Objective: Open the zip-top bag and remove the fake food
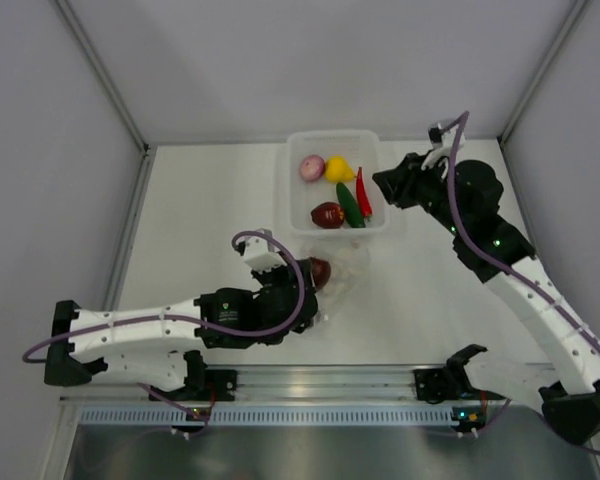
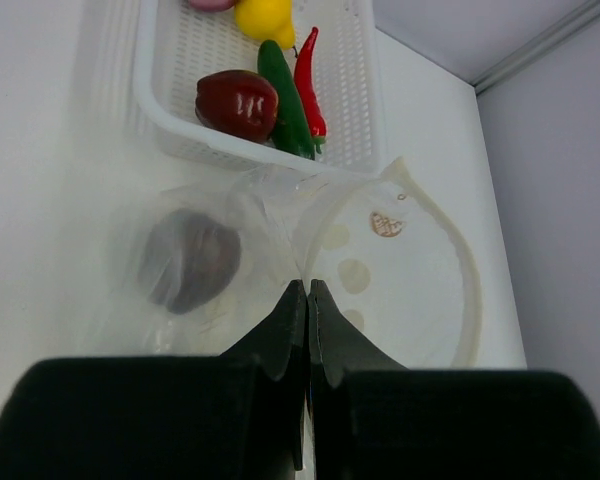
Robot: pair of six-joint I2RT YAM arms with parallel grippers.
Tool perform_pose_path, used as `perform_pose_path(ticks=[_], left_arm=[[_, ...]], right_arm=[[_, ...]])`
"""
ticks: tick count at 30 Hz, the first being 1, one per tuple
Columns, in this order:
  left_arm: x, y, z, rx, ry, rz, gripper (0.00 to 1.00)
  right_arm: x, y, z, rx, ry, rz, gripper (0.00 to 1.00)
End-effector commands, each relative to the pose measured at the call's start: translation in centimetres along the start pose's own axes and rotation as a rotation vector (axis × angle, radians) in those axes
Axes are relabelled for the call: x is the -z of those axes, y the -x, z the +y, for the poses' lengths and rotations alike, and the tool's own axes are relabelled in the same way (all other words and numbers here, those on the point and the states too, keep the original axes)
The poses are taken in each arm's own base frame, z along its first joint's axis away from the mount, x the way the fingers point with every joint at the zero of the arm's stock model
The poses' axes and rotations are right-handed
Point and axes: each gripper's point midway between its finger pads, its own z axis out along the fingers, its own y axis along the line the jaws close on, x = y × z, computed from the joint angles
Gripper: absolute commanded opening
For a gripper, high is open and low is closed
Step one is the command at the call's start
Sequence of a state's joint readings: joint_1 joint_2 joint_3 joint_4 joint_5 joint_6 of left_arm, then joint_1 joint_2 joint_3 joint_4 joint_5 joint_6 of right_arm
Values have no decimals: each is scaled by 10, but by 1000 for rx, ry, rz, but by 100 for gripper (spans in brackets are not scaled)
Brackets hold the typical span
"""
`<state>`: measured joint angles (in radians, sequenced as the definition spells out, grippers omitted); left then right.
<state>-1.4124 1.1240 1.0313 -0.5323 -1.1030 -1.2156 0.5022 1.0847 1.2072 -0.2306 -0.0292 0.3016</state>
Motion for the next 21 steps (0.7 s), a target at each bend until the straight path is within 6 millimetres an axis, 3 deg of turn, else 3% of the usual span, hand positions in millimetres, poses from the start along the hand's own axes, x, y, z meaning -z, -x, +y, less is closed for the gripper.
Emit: perform_pose_path(ticks=[1,6,10,15,17,21], left_arm=[[-3,15,-15,86,4,-58,0],[-9,7,-21,101,21,-70,0],[-14,-2,-25,115,31,-67,0],[-15,-11,-29,210,27,-38,0],[-15,-15,-31,245,26,-27,0],[-16,-19,-39,313,22,-8,0]], right_arm=[[33,-40,39,-117,175,141,31],[67,-73,84,-168,346,224,28],[72,-105,99,-182,319,283,28],[56,-148,92,-212,184,302,27],[50,-156,81,-220,103,286,26],[38,-180,79,-224,59,324,26]])
